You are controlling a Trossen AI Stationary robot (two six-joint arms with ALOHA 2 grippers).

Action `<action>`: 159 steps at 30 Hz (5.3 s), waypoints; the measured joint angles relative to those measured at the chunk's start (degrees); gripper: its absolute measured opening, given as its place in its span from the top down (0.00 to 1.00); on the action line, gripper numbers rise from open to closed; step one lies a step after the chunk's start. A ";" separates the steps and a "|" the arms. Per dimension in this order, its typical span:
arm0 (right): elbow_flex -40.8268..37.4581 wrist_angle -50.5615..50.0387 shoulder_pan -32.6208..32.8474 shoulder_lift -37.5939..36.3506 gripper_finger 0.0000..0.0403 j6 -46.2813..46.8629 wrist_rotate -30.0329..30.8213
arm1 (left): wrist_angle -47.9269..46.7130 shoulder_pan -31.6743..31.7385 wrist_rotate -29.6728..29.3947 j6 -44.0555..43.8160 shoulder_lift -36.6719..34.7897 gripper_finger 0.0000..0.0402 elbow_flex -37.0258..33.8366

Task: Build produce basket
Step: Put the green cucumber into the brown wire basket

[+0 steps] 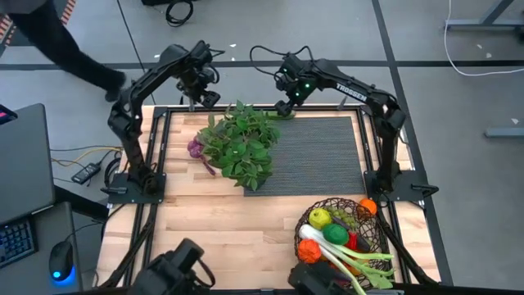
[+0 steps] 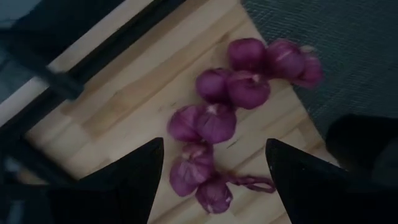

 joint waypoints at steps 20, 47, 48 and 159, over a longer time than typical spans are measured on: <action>0.00 8.48 -0.67 4.52 0.12 -0.22 -0.83 | 1.69 0.56 -1.25 7.16 9.46 0.28 0.02; 0.00 11.69 -1.80 4.49 0.14 3.01 0.86 | -0.97 -3.82 0.94 8.64 13.54 0.28 0.02; 0.00 11.67 -1.81 4.49 0.14 3.01 0.86 | -0.95 -3.94 1.01 8.66 13.63 0.28 0.02; -9.90 14.26 2.82 6.94 0.14 0.69 13.93 | -8.98 -10.82 -0.30 -24.38 -18.45 0.28 0.22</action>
